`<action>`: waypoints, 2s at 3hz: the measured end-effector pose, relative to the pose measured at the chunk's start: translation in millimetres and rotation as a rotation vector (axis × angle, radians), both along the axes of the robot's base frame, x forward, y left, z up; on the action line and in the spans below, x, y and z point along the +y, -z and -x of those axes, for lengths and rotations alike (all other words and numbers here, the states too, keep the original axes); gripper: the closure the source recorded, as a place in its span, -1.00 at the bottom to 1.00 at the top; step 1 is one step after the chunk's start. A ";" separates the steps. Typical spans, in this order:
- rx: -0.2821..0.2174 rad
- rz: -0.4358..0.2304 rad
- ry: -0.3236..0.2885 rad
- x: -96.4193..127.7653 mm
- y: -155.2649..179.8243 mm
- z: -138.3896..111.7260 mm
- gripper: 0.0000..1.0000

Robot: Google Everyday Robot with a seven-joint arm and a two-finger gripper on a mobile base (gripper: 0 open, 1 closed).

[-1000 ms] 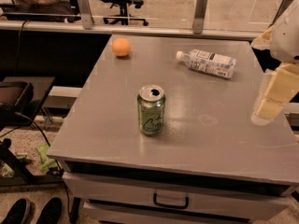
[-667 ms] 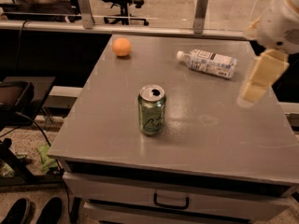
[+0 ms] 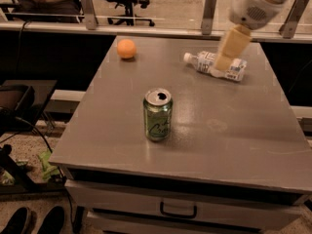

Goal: Move orange near blue plastic bottle

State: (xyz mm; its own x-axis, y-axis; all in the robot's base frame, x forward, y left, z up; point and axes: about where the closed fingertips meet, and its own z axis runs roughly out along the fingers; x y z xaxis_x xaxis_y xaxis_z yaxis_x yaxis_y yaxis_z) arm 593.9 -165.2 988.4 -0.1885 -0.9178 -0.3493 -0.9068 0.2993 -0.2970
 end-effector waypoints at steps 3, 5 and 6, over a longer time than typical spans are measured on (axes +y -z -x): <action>0.014 -0.117 0.029 96.0 49.0 -126.0 -1.00; -0.018 -0.233 0.112 153.9 92.3 -180.5 -1.00; -0.060 -0.271 0.152 175.6 100.7 -198.9 -1.00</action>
Offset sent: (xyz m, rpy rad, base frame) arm 0.1600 0.1155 -0.0541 0.1438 0.0157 -0.0650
